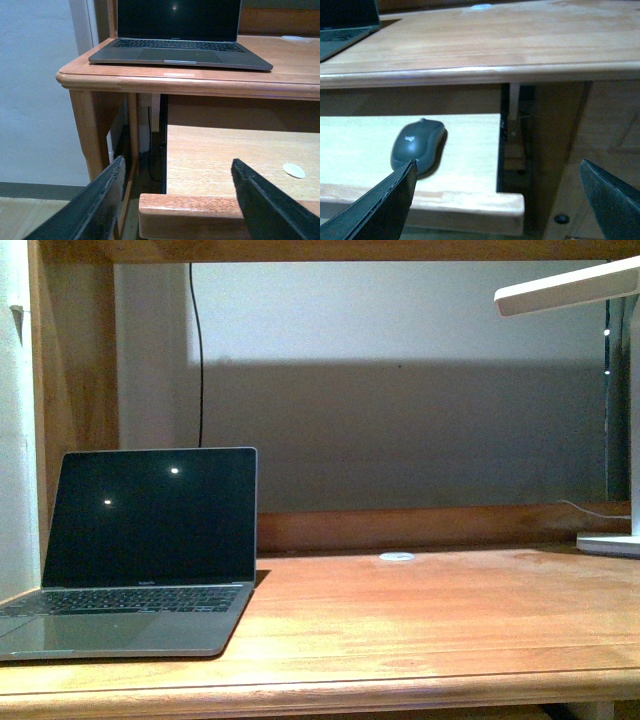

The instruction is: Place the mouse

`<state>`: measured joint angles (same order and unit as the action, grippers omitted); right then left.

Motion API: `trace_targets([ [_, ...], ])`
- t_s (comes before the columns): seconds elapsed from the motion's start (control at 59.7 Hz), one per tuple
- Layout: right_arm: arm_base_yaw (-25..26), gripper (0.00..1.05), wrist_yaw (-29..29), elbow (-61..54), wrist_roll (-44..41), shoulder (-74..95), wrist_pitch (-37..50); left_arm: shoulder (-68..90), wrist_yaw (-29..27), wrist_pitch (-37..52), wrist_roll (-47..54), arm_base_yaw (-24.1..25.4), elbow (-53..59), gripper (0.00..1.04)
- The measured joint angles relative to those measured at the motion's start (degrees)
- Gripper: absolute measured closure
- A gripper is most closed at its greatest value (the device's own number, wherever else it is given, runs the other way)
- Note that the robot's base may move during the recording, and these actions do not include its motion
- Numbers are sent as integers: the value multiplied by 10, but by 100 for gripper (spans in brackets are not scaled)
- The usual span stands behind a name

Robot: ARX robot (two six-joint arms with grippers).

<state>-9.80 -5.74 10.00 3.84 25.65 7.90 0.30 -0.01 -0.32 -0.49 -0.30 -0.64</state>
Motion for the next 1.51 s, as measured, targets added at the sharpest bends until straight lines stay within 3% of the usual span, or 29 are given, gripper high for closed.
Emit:
trace_targets([
  [0.167, -62, 7, 29, 43, -10, 119, 74, 0, 0, 0, 0, 0, 0, 7],
  [0.335, -143, 7, 83, 93, -42, 308, 200, 0, 0, 0, 1, 0, 0, 8],
  [0.553, -174, 7, 105, 134, -73, 454, 288, 0, 0, 0, 1, 0, 0, 8],
  [0.871, -170, 7, 106, 180, -98, 550, 290, 0, 0, 0, 1, 0, 0, 8],
  [1.507, -186, 7, 97, 198, -126, 585, 246, 0, 0, 0, 1, 0, 0, 8],
])
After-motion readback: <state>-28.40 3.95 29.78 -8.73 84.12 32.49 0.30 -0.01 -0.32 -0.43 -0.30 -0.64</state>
